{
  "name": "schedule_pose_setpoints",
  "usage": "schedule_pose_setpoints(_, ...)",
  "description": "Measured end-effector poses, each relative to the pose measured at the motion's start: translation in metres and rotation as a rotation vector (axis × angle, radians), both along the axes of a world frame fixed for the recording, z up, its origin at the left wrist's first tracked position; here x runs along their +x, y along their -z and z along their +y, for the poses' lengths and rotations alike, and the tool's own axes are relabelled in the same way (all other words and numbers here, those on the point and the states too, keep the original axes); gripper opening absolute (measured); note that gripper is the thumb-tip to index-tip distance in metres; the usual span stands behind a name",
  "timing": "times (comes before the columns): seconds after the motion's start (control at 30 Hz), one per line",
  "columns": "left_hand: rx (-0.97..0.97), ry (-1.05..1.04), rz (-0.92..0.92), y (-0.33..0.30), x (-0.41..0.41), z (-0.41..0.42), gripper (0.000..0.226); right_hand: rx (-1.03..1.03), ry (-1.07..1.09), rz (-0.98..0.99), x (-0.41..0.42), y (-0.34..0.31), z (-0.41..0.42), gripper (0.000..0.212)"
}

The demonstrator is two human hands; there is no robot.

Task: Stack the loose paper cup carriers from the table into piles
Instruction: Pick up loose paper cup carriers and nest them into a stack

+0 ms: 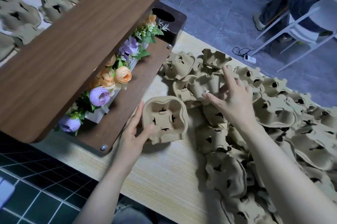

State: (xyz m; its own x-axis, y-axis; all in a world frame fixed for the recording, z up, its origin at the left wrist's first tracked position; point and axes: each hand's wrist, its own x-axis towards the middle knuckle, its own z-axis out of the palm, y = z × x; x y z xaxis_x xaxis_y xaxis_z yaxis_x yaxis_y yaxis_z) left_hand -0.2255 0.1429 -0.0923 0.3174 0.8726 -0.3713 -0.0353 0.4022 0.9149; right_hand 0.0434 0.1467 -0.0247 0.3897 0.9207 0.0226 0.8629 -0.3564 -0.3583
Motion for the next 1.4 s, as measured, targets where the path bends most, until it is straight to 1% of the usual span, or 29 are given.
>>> schedule_pose_setpoints(0.2,-0.021,0.007,-0.026,0.003,-0.001,0.001,0.064,0.043,0.028,-0.03,0.001,0.004,-0.016,0.043)
schedule_pose_setpoints(0.33,-0.013,0.021,-0.025,0.007,-0.002,0.002,0.065,0.113,0.026,0.012,-0.003,0.005,-0.026,0.023)
schedule_pose_setpoints(0.4,-0.009,0.049,0.001,0.005,-0.003,0.004,0.066,0.156,0.041,0.071,-0.005,0.004,-0.033,0.019)
schedule_pose_setpoints(0.47,0.019,0.095,0.045,0.003,-0.004,0.005,0.068,0.238,0.068,0.171,-0.009,0.001,-0.042,0.021)
schedule_pose_setpoints(0.57,0.055,0.133,0.086,0.0,-0.004,0.004,0.068,0.368,0.092,0.34,-0.029,-0.006,-0.056,0.031)
schedule_pose_setpoints(0.63,0.082,0.138,0.092,0.002,-0.004,0.003,0.066,0.457,0.066,0.445,-0.049,-0.011,-0.062,0.026)
schedule_pose_setpoints(0.7,0.071,0.131,0.085,0.004,-0.005,0.003,0.066,0.501,-0.005,0.512,-0.067,-0.012,-0.066,0.025)
schedule_pose_setpoints(0.8,0.015,0.127,0.04,0.004,-0.005,0.005,0.064,0.48,-0.129,0.472,-0.087,-0.003,-0.072,0.028)
schedule_pose_setpoints(0.9,0.02,0.095,0.025,-0.002,-0.003,0.006,0.045,0.444,-0.183,0.4,-0.094,0.012,-0.078,0.023)
schedule_pose_setpoints(0.97,0.014,0.077,0.026,-0.004,-0.003,0.006,0.042,0.412,-0.187,0.369,-0.096,0.02,-0.082,0.022)
schedule_pose_setpoints(1.0,0.006,0.083,0.021,-0.003,-0.003,0.006,0.043,0.395,-0.183,0.36,-0.096,0.022,-0.083,0.02)
schedule_pose_setpoints(1.1,-0.033,0.103,-0.017,0.0,-0.005,0.004,0.061,0.343,-0.182,0.298,-0.097,0.027,-0.086,0.02)
schedule_pose_setpoints(1.2,-0.047,0.092,-0.034,0.0,-0.008,0.003,0.062,0.315,-0.177,0.271,-0.095,0.029,-0.088,0.026)
schedule_pose_setpoints(1.33,-0.08,0.064,-0.069,-0.001,-0.008,0.002,0.044,0.266,-0.189,0.27,-0.093,0.032,-0.091,0.046)
schedule_pose_setpoints(1.4,-0.104,0.058,-0.089,-0.004,-0.008,0.001,0.041,0.255,-0.181,0.309,-0.093,0.031,-0.094,0.048)
